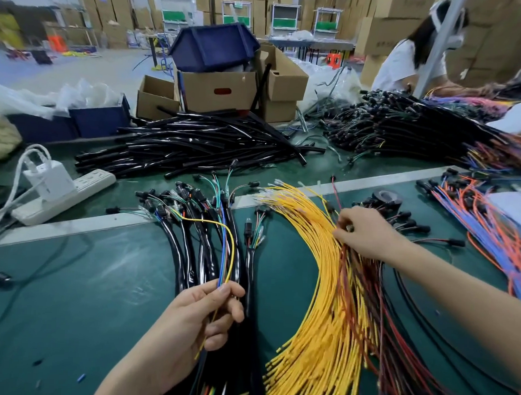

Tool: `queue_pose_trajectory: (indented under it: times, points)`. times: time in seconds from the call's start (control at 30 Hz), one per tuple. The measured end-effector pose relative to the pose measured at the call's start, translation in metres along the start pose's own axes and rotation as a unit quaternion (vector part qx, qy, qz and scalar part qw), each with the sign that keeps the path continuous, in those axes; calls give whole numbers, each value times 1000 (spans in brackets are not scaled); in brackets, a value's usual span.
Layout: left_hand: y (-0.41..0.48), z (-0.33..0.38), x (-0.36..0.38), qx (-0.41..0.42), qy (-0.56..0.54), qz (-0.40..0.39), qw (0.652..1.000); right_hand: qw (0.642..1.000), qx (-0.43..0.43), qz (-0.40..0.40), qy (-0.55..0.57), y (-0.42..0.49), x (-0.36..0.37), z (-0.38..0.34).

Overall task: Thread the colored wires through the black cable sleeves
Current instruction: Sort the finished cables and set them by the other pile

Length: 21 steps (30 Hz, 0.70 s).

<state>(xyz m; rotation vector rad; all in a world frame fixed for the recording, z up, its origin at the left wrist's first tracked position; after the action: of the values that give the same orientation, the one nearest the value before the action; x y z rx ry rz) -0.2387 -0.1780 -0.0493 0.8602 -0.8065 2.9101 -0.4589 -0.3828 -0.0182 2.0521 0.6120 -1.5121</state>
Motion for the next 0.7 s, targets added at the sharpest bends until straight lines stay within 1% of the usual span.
queue_pose_trajectory:
  times: [0.07, 0.13, 0.23, 0.3, 0.37, 0.47, 0.5, 0.57, 0.6, 0.63, 0.7]
  points:
    - [0, 0, 1, 0, 1, 1, 1000, 999, 8, 43, 0, -10, -6, 14]
    - [0, 0, 1, -1, 3, 3, 1000, 997, 33, 68, -11, -19, -13, 32]
    - [0, 0, 2, -1, 3, 8, 1000, 994, 68, 72, -40, -31, -21, 60]
    - [-1, 0, 2, 0, 2, 11, 1000, 993, 76, 76, -38, -35, -25, 67]
    - [-1, 0, 3, 0, 3, 12, 1000, 988, 88, 126, -16, -34, -35, 67]
    - [-2, 0, 3, -1, 7, 14, 1000, 970, 107, 218, 26, -22, -64, 66]
    - [-2, 0, 3, -1, 8, 14, 1000, 963, 122, 233, 62, -16, -76, 62]
    - [-2, 0, 3, 0, 6, 15, 1000, 936, 129, 250, 211, 0, -96, 60]
    - [-1, 0, 3, 0, 4, 14, 1000, 910, 128, 286, 272, 9, -106, 62]
    - [-1, -1, 3, -1, 3, 13, 1000, 883, 130, 338, 299, 13, -121, 59]
    - [-1, -1, 3, -2, 2, 10, 1000, 828, 116, 473, 278, 22, -156, 60]
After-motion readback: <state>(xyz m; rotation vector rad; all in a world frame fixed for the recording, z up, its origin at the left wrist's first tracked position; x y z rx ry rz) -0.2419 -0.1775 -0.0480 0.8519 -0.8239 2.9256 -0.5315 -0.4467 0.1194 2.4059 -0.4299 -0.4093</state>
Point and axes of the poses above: each hand's wrist, its own y-axis towards the middle knuckle, its own x-axis out of the palm, z = x × y, the point moved 3 cm from there along y, towards the middle knuckle, and after that the axes turned 15 degrees about -x, right-handed, at the moved point
